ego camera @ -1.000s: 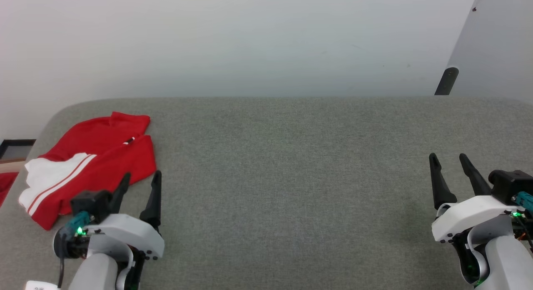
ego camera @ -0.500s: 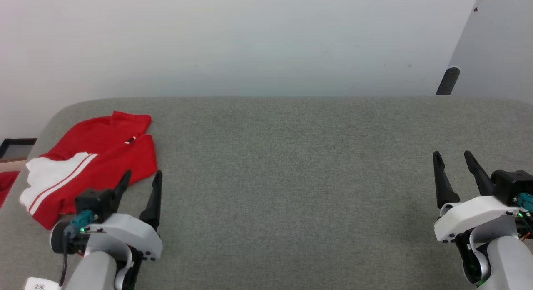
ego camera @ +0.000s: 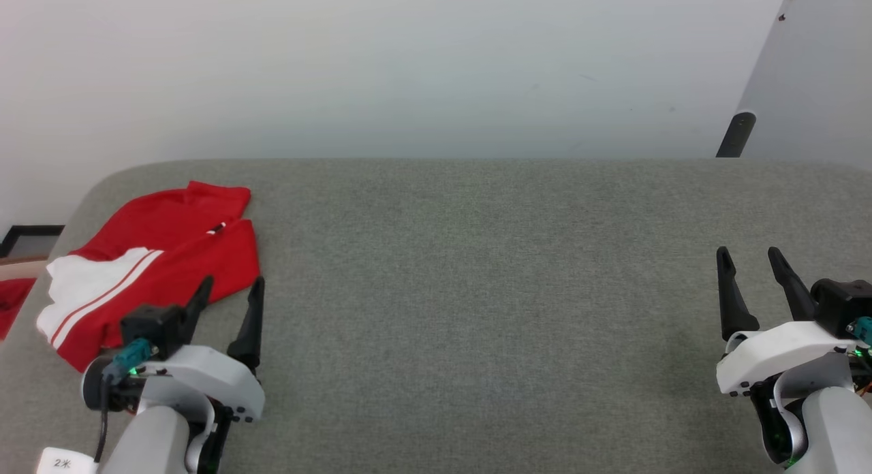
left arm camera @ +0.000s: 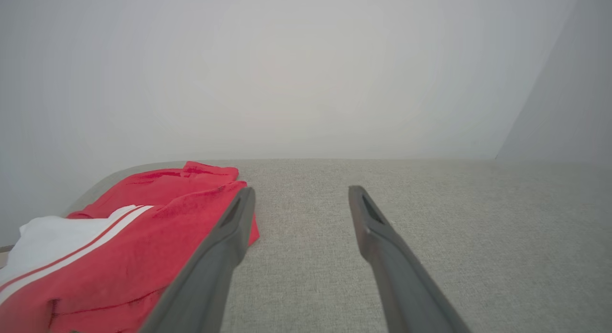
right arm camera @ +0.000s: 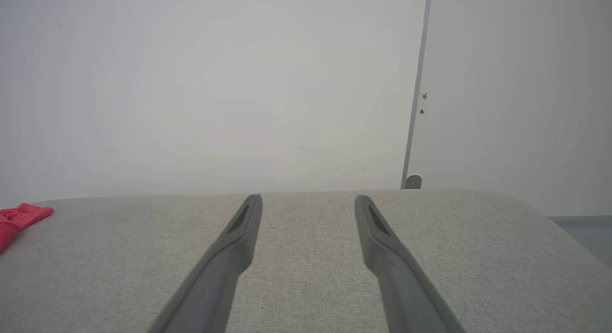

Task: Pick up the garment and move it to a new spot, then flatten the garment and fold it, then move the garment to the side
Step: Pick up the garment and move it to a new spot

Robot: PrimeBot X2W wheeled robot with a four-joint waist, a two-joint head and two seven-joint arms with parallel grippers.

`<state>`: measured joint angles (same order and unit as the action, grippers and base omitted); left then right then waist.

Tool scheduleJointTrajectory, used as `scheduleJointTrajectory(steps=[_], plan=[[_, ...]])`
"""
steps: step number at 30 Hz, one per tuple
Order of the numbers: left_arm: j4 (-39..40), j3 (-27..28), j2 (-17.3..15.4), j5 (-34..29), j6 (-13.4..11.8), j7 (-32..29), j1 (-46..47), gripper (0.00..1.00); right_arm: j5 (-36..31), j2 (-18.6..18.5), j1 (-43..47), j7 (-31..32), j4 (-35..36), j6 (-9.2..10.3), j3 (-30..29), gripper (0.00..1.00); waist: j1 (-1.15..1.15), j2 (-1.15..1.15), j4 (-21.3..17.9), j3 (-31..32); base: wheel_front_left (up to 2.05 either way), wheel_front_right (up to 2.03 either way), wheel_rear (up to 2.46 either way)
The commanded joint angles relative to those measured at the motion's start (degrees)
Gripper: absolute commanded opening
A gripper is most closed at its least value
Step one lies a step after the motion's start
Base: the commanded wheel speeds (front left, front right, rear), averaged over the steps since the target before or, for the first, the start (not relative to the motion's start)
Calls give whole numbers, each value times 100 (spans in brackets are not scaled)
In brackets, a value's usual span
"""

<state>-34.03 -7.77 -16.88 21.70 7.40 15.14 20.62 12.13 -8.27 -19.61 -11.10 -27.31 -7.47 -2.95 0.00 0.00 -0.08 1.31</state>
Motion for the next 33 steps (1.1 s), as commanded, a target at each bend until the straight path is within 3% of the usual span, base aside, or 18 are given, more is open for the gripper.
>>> scheduleJointTrajectory(steps=[1,9,27,33], plan=[[-16,-32,-7,51,13,-1,65,100,42,0,15,-31,-8,-4,2,100,0,0,39,-13,0,0,0],[-82,49,17,3,11,-1,107,100,141,-53,-36,-36,21,-4,112,100,0,0,491,-40,0,0,0],[95,374,218,-304,-143,-1,-230,100,388,-128,-213,-123,-159,-4,688,100,0,0,2591,-106,0,0,0],[147,540,268,-282,-217,-1,-347,100,448,-68,-336,-129,-225,-4,1008,100,0,0,2995,-158,0,0,0]])
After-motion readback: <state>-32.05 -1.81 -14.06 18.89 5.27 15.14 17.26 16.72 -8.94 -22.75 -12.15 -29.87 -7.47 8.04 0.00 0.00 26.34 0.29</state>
